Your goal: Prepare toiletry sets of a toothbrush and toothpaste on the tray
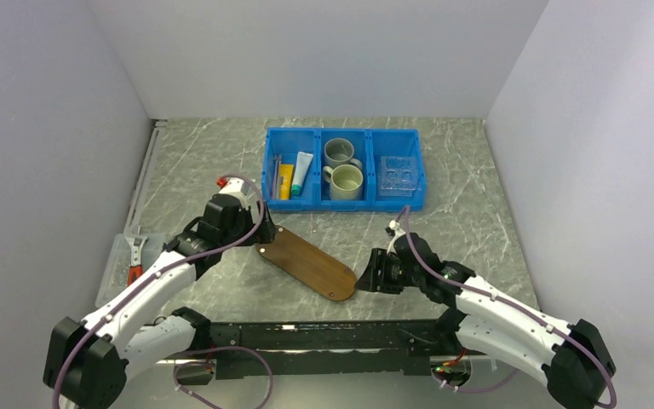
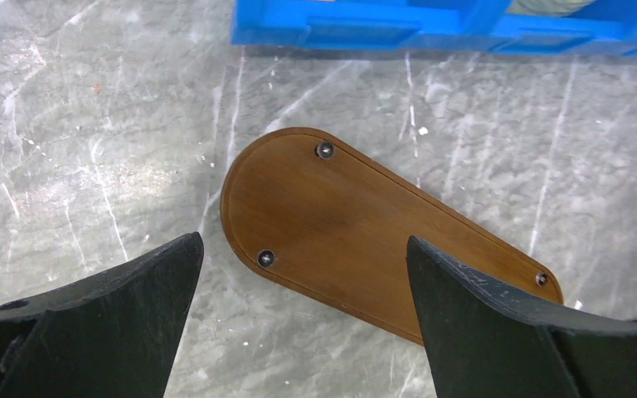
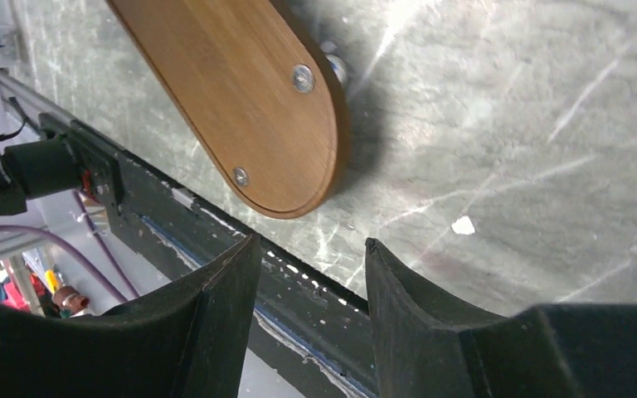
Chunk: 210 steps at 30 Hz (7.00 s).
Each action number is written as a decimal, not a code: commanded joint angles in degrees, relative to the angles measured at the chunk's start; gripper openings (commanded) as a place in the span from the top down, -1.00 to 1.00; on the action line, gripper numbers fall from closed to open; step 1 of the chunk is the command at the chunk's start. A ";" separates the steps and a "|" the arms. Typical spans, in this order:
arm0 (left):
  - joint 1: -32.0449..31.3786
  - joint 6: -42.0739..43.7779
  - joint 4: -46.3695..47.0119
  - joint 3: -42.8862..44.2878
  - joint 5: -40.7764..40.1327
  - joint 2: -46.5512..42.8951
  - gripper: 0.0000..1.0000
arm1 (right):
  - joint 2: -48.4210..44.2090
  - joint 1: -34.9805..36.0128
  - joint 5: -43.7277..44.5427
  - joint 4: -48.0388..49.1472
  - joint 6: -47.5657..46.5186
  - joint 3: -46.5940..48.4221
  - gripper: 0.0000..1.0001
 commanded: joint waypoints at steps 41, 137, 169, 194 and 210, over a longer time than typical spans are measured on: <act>6.61 2.15 21.07 2.95 15.63 27.99 -0.53 | 12.87 15.20 15.20 23.04 20.62 -3.19 -0.03; -1.27 -2.15 4.10 -9.10 23.68 5.64 -0.67 | 7.45 -8.50 9.53 4.06 -1.62 2.07 -0.14; -1.30 -0.78 6.90 -2.44 25.16 13.43 -0.59 | 10.97 -9.34 13.11 3.35 -1.18 5.45 -0.13; -1.36 -0.05 5.27 -3.07 21.60 15.50 -0.71 | 11.41 -10.45 15.54 1.14 -2.92 6.94 -0.22; -1.30 2.01 -6.86 2.35 15.01 3.30 -0.83 | 8.95 -10.55 25.25 -7.28 -12.99 19.15 -0.61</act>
